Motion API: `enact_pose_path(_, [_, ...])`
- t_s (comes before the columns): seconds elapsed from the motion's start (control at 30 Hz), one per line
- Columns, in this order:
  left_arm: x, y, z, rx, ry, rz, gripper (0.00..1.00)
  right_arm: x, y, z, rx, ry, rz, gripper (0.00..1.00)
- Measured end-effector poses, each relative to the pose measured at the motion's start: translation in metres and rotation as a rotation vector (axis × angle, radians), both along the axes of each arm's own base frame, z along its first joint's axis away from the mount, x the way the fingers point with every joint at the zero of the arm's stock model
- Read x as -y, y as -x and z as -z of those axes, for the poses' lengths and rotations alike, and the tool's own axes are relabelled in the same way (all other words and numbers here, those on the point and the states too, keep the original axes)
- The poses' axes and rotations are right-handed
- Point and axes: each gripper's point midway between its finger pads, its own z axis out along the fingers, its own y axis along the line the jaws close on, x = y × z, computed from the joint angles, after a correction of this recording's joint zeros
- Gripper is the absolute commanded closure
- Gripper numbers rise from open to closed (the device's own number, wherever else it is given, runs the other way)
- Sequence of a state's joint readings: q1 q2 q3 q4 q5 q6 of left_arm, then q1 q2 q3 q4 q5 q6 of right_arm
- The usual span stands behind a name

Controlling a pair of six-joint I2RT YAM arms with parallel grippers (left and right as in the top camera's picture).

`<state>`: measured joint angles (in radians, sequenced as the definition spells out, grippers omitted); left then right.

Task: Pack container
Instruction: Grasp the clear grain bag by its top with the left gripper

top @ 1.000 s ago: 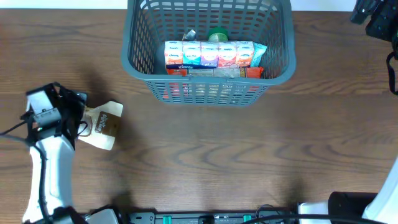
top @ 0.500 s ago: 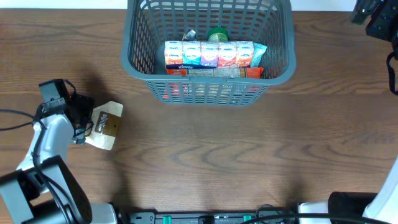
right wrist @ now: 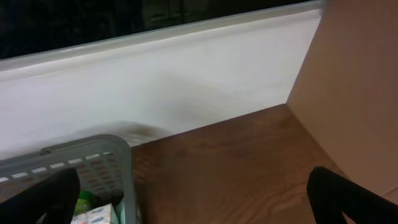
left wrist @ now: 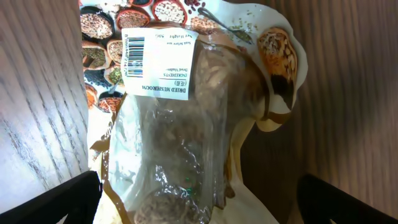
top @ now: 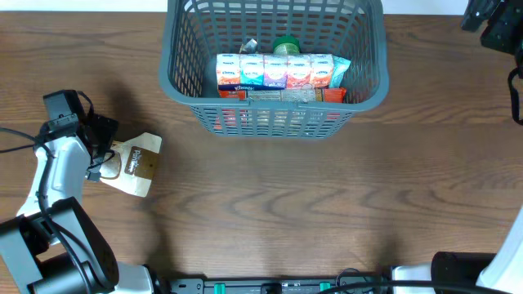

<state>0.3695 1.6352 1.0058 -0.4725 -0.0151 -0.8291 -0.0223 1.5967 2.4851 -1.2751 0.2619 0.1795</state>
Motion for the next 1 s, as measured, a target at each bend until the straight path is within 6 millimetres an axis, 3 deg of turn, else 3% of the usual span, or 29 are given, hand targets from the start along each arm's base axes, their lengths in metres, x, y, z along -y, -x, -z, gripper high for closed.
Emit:
enact_pose_path(0.13, [0.0,0.0,0.008,-0.021,0.007,0.0,0.01,0.0,0.0,0.0,0.0,0.0,0.0,0.01])
enact_pose_path(0.43, [0.002,0.004,0.048,-0.131,0.045,0.014,0.01,0.0,0.0,0.0,0.0,0.0,0.0,0.01])
enact_pose_path(1.0, [-0.018,-0.011,0.058,-0.187,-0.048,0.059,0.01,0.0,0.0,0.0,0.0,0.0,0.0,0.01])
